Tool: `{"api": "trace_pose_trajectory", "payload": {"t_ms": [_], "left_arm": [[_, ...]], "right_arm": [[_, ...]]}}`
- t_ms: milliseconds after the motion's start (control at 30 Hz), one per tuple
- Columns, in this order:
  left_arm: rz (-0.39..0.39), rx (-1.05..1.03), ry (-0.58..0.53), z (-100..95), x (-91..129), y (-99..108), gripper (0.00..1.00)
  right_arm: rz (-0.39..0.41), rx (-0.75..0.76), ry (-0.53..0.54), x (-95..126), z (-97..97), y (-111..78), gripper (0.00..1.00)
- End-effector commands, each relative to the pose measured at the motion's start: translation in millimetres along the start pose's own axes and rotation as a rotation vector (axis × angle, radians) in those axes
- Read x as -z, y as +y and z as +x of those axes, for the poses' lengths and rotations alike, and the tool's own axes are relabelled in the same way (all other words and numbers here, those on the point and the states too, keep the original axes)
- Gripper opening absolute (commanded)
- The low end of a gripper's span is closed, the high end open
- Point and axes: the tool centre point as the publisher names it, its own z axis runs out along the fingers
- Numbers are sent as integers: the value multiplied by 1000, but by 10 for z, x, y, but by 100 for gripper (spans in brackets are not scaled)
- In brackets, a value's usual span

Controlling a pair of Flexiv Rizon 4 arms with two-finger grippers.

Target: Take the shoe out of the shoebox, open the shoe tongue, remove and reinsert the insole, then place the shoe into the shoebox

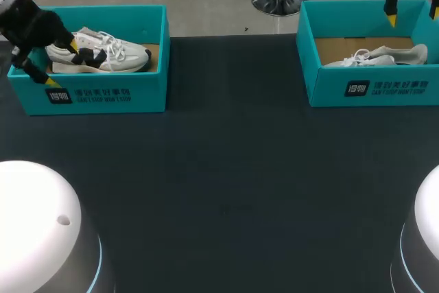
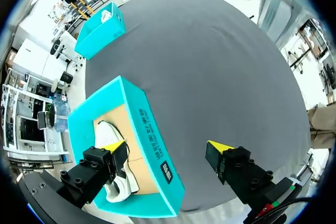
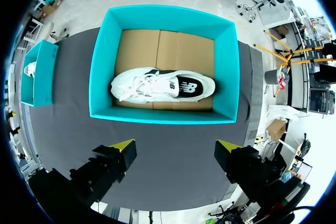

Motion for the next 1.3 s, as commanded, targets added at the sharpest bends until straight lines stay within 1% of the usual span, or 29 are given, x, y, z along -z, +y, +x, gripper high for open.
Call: {"api": "trace_pose_trajectory", "payload": {"t_ms": [33, 67, 100, 167, 767, 800, 833, 867, 900, 933, 967, 1000, 1067, 1100, 1133, 1200, 1233, 1267, 1300], "left_arm": [[40, -49, 118, -297, 37, 382, 100], [24, -85, 138, -314, 62, 411, 100], [-11, -118, 145, -335, 77, 439, 100], [-66, -137, 138, -417, 85, 491, 100], [-66, -137, 138, -417, 85, 491, 100], [-101, -300, 130, -435, 74, 430, 100], [-120, -367, 129, -451, 68, 438, 100], [-130, -422, 124, -477, 50, 491, 100], [-137, -537, 150, -499, 30, 534, 100], [-188, -617, 174, -506, 0, 574, 100], [-203, -699, 164, -508, -13, 624, 100], [-179, -802, 159, -488, -11, 659, 100], [-195, -891, 175, -507, -15, 789, 100], [-165, -990, 182, -509, -14, 851, 100], [-161, -1054, 154, -486, 10, 893, 100], [-131, -1209, 213, -488, 24, 1025, 100], [-157, -1273, 198, -486, 25, 1093, 100], [-152, -1325, 217, -485, 31, 1123, 100], [-118, -1411, 246, -493, 47, 1175, 100]], "right_arm": [[-1, 0, 0, -1, -2, 1, 100], [-1, 0, 0, -1, -2, 1, 100], [-1, 0, 0, -1, -2, 1, 100], [-1, 0, 0, -1, -2, 1, 100], [-1, 0, 0, -1, -2, 1, 100], [-1, 0, 0, -1, -2, 1, 100], [-1, 0, 0, -1, -2, 1, 100], [-1, 0, 0, -1, -2, 1, 100], [-1, 0, 0, -1, -2, 1, 100], [-1, 0, 0, -1, -2, 1, 100], [-1, 0, 0, -1, -2, 1, 100], [-1, 0, 0, -1, -2, 1, 100], [-1, 0, 0, -1, -2, 1, 100], [-1, 0, 0, -1, -2, 1, 100], [-1, 0, 0, -1, -2, 1, 100], [-1, 0, 0, -1, -2, 1, 100], [-1, 0, 0, -1, -2, 1, 100], [-1, 0, 0, -1, -2, 1, 100], [-1, 0, 0, -1, -2, 1, 100]]}}
